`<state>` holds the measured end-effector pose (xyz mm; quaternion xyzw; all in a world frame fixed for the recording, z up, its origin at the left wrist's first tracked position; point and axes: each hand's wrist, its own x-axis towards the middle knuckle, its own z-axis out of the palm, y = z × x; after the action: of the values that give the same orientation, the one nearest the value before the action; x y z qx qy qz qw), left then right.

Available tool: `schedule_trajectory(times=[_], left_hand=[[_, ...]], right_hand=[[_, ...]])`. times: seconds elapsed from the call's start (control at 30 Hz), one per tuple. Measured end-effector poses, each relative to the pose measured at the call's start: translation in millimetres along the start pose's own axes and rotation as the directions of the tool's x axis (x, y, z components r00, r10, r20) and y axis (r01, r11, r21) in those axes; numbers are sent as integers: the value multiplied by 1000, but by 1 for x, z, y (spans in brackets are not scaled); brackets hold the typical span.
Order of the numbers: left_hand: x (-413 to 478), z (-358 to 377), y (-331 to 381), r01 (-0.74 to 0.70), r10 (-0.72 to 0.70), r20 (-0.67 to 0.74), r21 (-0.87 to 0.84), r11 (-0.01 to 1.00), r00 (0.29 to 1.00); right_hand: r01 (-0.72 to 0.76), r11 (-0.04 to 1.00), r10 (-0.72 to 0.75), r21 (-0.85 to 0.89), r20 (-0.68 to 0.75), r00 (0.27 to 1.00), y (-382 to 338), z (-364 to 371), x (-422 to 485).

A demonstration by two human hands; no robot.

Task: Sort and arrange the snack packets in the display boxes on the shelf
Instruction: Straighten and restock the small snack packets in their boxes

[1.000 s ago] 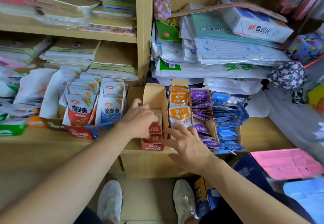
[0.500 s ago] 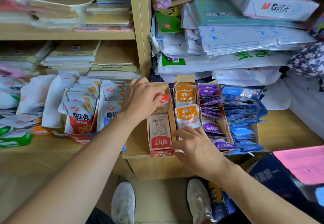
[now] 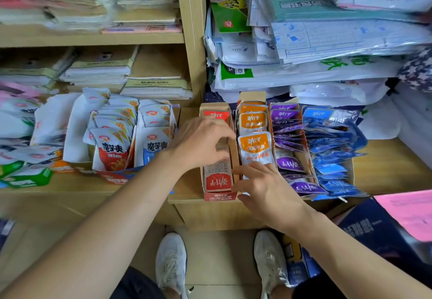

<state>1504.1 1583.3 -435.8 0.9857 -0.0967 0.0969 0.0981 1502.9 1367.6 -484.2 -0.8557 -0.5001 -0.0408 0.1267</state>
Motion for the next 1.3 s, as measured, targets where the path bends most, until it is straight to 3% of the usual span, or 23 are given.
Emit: schedule_trajectory(times=[0.1, 0.3, 0.47, 0.63, 0.7, 0.87, 1.03, 1.3], left_hand=[[-7, 5, 3, -46, 15, 251, 118, 992, 968], [-3, 14, 19, -164, -13, 456, 346, 924, 890], [-1, 16, 20, -159, -9, 475, 313, 936, 880], [-3, -1, 16, -69, -15, 514, 144, 987, 857], [-5, -8, 13, -16, -17, 465, 66, 998, 885], [-9, -10, 6, -8, 10, 150, -11, 1000, 989], [-5, 1, -11, -67, 68, -214, 10, 998, 974], [2, 1, -18, 8, 0, -179, 46, 999, 984]], right_hand=[[0, 1000, 2, -30, 85, 996, -3, -4, -8], [10, 981, 25, -194, 175, 984, -14, -7, -29], [29, 976, 13, -218, 189, 982, -13, -8, -31], [25, 985, 15, -172, 227, 974, -15, -9, -30], [5, 989, 30, -145, 239, 971, -15, -10, -30], [-67, 994, 85, -89, 225, 971, -13, -11, -25], [-95, 991, 113, -91, 209, 971, -11, -9, -23], [-85, 996, 91, -40, 184, 979, -10, -12, -18]])
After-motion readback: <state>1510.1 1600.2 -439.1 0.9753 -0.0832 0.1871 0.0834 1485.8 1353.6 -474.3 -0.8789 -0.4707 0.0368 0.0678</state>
